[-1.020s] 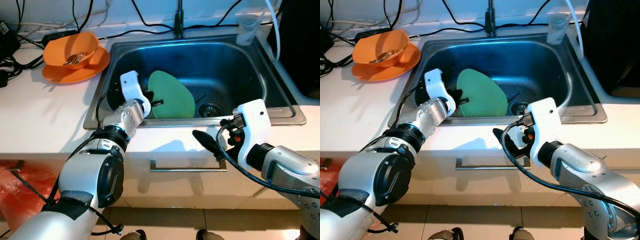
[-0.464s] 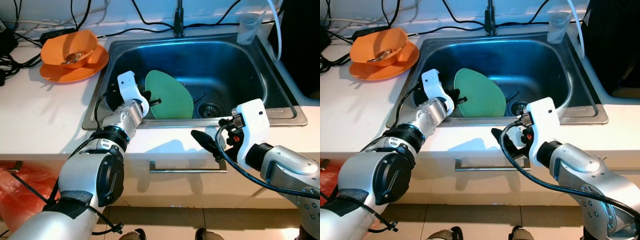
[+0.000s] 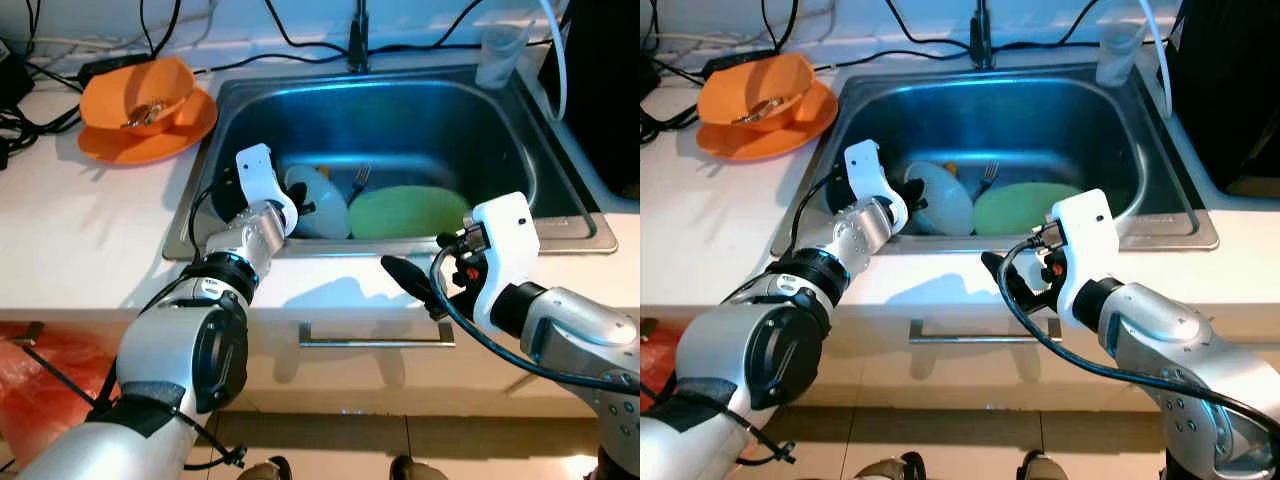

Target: Kitchen organization

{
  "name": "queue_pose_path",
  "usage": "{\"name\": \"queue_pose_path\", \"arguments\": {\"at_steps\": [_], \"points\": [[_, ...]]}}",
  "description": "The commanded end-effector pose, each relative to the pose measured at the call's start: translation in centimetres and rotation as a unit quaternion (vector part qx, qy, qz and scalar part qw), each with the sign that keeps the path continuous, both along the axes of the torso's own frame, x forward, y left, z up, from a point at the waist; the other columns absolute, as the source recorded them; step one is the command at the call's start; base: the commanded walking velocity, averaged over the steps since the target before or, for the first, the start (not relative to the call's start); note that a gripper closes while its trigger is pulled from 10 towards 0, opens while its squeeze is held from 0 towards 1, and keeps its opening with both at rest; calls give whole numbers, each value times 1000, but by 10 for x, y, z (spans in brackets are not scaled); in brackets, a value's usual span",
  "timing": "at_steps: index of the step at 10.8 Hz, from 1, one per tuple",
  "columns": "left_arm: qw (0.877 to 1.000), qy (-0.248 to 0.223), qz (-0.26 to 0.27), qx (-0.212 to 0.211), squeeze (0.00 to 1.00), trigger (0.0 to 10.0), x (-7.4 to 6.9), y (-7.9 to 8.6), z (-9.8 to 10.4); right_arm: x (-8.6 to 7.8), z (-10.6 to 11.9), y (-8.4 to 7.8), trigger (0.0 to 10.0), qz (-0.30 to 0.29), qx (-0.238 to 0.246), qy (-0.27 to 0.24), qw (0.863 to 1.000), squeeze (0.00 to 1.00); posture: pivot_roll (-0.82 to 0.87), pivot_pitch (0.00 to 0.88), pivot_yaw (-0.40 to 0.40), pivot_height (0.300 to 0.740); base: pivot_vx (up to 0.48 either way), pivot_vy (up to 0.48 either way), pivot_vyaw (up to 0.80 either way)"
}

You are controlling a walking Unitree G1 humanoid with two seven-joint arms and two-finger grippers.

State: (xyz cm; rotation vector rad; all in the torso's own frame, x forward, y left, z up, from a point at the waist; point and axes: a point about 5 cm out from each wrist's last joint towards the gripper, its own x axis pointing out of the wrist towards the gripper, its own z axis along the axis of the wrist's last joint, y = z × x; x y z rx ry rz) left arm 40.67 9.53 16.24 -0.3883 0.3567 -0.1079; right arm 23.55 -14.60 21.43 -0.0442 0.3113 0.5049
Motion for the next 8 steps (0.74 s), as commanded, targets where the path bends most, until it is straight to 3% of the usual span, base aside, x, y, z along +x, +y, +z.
{"name": "queue_pose_path", "arguments": {"at_steps": [1, 4, 8], "points": [[998, 53, 9, 10, 1000, 10000, -9, 8, -26, -2, 1, 3, 10000, 9, 1, -2, 1000, 0, -150, 162, 105, 740, 0, 0, 0], [999, 52, 9, 3, 1000, 10000, -9, 9, -25, -1, 0, 3, 10000, 10, 1, -1, 1000, 0, -147, 158, 100, 740, 0, 0, 0], [1000, -8, -3, 19, 1000, 10000, 0, 13, -3, 6, 2, 5, 10000, 16, 4, -8, 1000, 0, -112, 140, 85, 740, 0, 0, 0]]}}
